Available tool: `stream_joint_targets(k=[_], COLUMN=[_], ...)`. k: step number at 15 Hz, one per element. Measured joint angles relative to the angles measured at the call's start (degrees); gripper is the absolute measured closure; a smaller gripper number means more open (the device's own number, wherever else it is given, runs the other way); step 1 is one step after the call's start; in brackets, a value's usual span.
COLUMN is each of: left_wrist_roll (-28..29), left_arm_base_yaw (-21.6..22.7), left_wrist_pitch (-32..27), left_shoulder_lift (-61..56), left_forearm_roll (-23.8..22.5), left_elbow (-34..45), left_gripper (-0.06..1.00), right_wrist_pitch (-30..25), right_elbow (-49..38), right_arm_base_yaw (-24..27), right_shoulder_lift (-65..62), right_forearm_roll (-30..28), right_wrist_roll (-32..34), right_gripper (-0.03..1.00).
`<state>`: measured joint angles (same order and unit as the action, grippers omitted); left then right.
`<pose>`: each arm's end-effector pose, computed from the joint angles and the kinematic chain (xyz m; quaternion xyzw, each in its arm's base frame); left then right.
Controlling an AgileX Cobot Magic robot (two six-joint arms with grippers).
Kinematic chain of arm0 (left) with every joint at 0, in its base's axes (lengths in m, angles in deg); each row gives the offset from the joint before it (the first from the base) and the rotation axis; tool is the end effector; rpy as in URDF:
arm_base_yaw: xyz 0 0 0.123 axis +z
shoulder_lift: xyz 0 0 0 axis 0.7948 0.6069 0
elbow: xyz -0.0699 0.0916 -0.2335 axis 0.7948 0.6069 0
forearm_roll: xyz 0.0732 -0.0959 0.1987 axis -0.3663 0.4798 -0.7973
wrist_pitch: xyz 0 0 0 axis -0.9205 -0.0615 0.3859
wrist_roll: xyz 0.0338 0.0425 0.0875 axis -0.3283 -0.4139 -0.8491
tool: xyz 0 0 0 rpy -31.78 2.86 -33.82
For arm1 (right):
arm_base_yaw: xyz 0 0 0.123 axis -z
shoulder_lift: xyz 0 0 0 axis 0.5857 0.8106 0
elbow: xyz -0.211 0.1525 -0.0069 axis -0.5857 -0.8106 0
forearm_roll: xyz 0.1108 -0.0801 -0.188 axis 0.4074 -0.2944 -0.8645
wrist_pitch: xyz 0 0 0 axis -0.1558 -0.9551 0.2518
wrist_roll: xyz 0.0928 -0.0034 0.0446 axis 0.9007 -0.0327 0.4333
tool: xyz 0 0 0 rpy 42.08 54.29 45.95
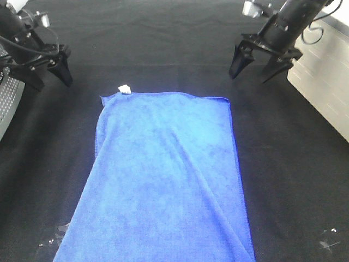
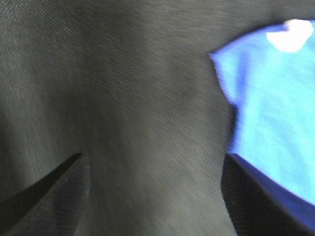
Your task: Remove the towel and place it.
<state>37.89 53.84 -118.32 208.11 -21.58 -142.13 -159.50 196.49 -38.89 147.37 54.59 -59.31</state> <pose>0.4647 -0.0194 0.1491 0.0292 0.9832 -0.1380 0.1163 0.4633 0.0647 0.1565 -0.1165 0.9684 0.1927 0.1073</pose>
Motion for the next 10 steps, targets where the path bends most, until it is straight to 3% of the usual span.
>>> stream_joint_targets(k=[7,10], left_wrist_roll=[-1.3,-4.1], left_arm_base_yaw=[0.2,0.2], left_wrist_pitch=[0.7,2.3], left_shoulder_lift=[6.5,7.9], left_forearm_roll=[2.6,7.8], left_elbow=[-3.7,-3.7], left_gripper=[0.24,0.24], right_wrist_pitch=[0.0,0.0], right_elbow=[1.7,1.7], right_arm_base_yaw=[0.0,0.0], right_shoulder_lift=[5.8,6.9], right_forearm_roll=[1.7,2.1], right_wrist_roll=[-1.9,-2.9], right_gripper=[0.14,0.14])
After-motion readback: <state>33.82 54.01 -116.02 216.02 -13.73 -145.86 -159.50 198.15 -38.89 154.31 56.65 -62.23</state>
